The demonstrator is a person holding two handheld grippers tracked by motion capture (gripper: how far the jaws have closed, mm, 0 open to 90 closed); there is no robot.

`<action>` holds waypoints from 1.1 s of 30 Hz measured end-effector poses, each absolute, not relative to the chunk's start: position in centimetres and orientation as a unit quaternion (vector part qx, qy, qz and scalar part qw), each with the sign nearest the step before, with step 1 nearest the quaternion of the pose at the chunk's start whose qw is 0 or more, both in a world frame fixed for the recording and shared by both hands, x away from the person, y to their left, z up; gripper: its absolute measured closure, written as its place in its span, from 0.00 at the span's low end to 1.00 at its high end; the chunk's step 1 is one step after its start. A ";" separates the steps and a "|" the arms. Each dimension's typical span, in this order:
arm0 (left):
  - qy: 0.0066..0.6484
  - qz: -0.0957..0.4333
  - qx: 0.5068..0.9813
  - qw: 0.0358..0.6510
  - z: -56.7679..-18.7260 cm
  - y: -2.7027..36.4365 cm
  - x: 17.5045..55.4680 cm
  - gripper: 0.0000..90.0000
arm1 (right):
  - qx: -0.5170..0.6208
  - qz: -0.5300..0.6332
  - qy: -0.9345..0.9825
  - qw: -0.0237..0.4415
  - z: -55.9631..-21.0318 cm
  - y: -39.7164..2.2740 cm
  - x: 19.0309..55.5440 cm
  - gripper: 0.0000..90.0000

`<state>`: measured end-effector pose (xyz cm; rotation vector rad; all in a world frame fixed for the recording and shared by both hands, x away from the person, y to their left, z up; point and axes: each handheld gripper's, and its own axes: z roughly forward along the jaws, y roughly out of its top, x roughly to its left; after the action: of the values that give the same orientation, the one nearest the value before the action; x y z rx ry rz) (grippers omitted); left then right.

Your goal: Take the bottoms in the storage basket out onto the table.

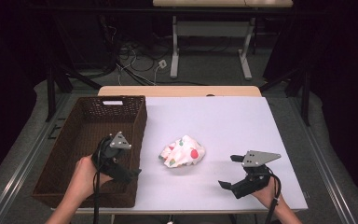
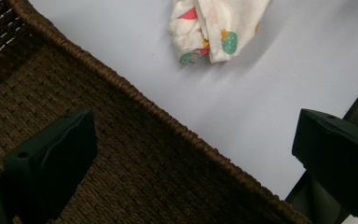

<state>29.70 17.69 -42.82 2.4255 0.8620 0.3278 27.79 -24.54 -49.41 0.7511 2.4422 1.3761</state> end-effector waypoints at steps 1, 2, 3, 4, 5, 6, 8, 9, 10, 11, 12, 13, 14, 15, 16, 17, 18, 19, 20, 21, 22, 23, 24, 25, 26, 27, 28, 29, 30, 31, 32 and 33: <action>0.320 0.122 0.900 0.270 -42.8 17.7 29.7 0.00 | 0.257 0.471 0.836 0.119 -49.4 -24.5 27.8 0.01; 0.319 0.124 0.899 0.272 -42.8 17.9 29.5 0.00 | 0.257 0.471 0.835 0.119 -49.4 -24.5 27.8 0.01; 0.319 0.124 0.899 0.272 -42.8 17.9 29.5 0.00 | 0.257 0.471 0.835 0.119 -49.4 -24.5 27.8 0.01; 0.323 0.126 0.897 0.275 -42.8 18.2 29.3 0.00 | 0.256 0.472 0.835 0.119 -49.4 -24.5 27.8 0.01; 0.323 0.126 0.897 0.275 -42.8 18.2 29.3 0.00 | 0.256 0.471 0.836 0.120 -49.4 -24.5 27.8 0.01; 0.324 0.125 0.897 0.275 -42.9 18.6 29.1 0.00 | 0.258 0.474 0.834 0.121 -49.4 -24.5 27.7 0.01; 0.328 0.125 0.895 0.275 -43.0 18.9 29.0 0.00 | 0.257 0.474 0.833 0.121 -49.4 -24.5 27.8 0.01; 0.330 0.126 0.894 0.276 -43.0 19.1 28.9 0.00 | 0.256 0.472 0.835 0.120 -49.4 -24.5 27.8 0.01; 0.331 0.126 0.893 0.277 -43.1 19.2 28.8 0.00 | 0.255 0.470 0.837 0.119 -49.4 -24.5 27.8 0.01; 0.332 0.125 0.892 0.279 -43.1 19.4 28.7 0.00 | 0.253 0.469 0.837 0.122 -49.4 -24.5 27.8 0.01; 0.332 0.125 0.892 0.279 -43.1 19.4 28.7 0.00 | 0.253 0.469 0.837 0.122 -49.4 -24.5 27.8 0.01; 0.336 0.127 0.889 0.282 -43.2 19.6 28.6 0.00 | 0.251 0.469 0.838 0.121 -49.4 -24.5 27.8 0.01; 0.338 0.127 0.889 0.283 -43.3 19.8 28.5 0.00 | 0.253 0.469 0.837 0.123 -49.4 -24.5 27.8 0.01; 0.339 0.128 0.888 0.285 -43.3 19.9 28.4 0.00 | 0.254 0.470 0.836 0.122 -49.4 -24.5 27.8 0.01; 0.339 0.129 0.888 0.283 -43.3 20.0 28.3 0.00 | 0.255 0.471 0.836 0.120 -49.4 -24.5 27.8 0.01; 0.339 0.129 0.888 0.283 -43.3 20.0 28.3 0.00 | 0.255 0.471 0.836 0.120 -49.4 -24.5 27.8 0.01; 0.341 0.130 0.886 0.287 -43.4 20.2 28.2 0.00 | 0.255 0.470 0.836 0.121 -49.4 -24.5 27.8 0.01; 0.341 0.130 0.886 0.287 -43.4 20.2 28.2 0.00 | 0.255 0.470 0.836 0.121 -49.4 -24.5 27.8 0.01; 0.345 0.126 0.883 0.294 -43.6 20.5 28.0 0.00 | 0.252 0.469 0.838 0.123 -49.4 -24.5 27.8 0.01; 0.344 0.126 0.884 0.291 -43.6 20.6 28.0 0.00 | 0.252 0.469 0.837 0.123 -49.4 -24.5 27.8 0.01; 0.344 0.126 0.884 0.291 -43.6 20.6 28.0 0.00 | 0.252 0.469 0.837 0.123 -49.4 -24.5 27.8 0.01; 0.345 0.132 0.882 0.293 -43.8 20.7 27.8 0.00 | 0.256 0.470 0.836 0.122 -49.4 -24.5 27.8 0.01; 0.346 0.128 0.882 0.293 -43.8 20.8 27.7 0.00 | 0.256 0.470 0.836 0.122 -49.4 -24.5 27.8 0.01; 0.346 0.128 0.882 0.293 -43.8 20.8 27.7 0.00 | 0.256 0.470 0.836 0.122 -49.4 -24.5 27.8 0.01; 0.348 0.135 0.879 0.296 -43.8 21.0 27.6 0.00 | 0.256 0.470 0.836 0.121 -49.4 -24.5 27.8 0.01; 0.349 0.131 0.879 0.296 -43.8 21.1 27.5 0.00 | 0.255 0.470 0.836 0.121 -49.4 -24.5 27.8 0.01; 0.350 0.134 0.878 0.298 -43.8 21.2 27.4 0.00 | 0.254 0.469 0.837 0.123 -49.4 -24.5 27.8 0.01; 0.352 0.135 0.875 0.302 -43.9 21.3 27.3 0.00 | 0.253 0.469 0.837 0.121 -49.4 -24.5 27.8 0.01; 0.349 0.137 0.876 0.304 -43.9 21.4 27.2 0.00 | 0.254 0.470 0.836 0.122 -49.4 -24.5 27.8 0.01; 0.349 0.137 0.876 0.304 -43.9 21.4 27.2 0.00 | 0.253 0.469 0.837 0.120 -49.4 -24.5 27.8 0.01; 0.353 0.142 0.873 0.305 -44.0 21.6 27.1 0.00 | 0.253 0.469 0.837 0.121 -49.4 -24.5 27.8 0.01; 0.353 0.142 0.873 0.305 -44.0 21.6 27.1 0.00 | 0.253 0.469 0.837 0.121 -49.4 -24.5 27.8 0.01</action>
<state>27.08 21.60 -44.00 2.3116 0.9340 0.3754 27.78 -24.49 -49.39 0.7398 2.4449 1.3702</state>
